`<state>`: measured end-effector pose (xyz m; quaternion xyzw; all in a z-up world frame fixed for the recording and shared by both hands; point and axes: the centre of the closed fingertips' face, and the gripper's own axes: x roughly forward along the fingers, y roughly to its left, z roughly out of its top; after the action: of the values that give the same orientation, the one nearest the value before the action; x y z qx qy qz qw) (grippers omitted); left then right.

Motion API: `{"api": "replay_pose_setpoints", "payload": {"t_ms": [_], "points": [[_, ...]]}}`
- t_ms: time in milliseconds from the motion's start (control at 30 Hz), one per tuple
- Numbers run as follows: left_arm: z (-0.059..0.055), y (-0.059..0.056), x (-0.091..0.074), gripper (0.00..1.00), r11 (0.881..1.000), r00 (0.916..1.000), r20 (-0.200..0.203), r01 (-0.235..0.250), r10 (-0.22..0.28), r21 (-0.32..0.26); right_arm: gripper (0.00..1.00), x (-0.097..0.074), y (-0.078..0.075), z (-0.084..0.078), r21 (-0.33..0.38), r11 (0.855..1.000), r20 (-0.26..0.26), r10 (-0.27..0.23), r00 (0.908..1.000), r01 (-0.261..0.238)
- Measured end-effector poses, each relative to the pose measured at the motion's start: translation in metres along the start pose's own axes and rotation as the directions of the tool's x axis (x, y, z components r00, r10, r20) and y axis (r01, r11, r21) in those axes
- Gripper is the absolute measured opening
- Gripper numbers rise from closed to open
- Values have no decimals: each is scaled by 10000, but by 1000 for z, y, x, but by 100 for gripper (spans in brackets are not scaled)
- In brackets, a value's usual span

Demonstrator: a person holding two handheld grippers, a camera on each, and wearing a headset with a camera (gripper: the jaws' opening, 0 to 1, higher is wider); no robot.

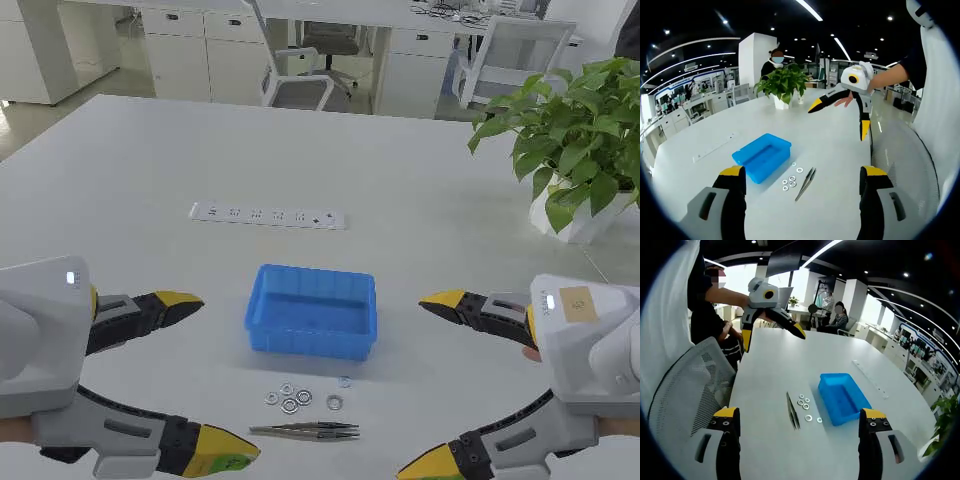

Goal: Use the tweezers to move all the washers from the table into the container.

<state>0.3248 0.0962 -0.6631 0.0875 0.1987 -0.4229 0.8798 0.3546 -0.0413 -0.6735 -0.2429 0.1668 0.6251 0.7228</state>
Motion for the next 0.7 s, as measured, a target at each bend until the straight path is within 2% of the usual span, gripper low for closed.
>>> {"api": "replay_pose_setpoints", "payload": {"t_ms": [333, 433, 567, 700], "points": [[-4, -5, 5, 100, 9997, 9995, -214, 239, -240, -27, 99, 3, 2, 2, 173, 9998, 160, 95, 9998, -98], [-2, -7, 6, 100, 9993, 9995, -70, 309, -310, -210, 98, 3, 4, 2, 155, 9997, 131, 166, 9998, -168], [1, -9, 7, 100, 9993, 9993, 9, 376, -376, 84, 98, 4, 8, 3, 8, 9996, 104, 297, 9995, -297], [10, -7, 7, 100, 9989, 9990, 335, 294, -307, 377, 98, 6, 12, 4, -184, 9986, 13, 491, 9988, -491]]}}
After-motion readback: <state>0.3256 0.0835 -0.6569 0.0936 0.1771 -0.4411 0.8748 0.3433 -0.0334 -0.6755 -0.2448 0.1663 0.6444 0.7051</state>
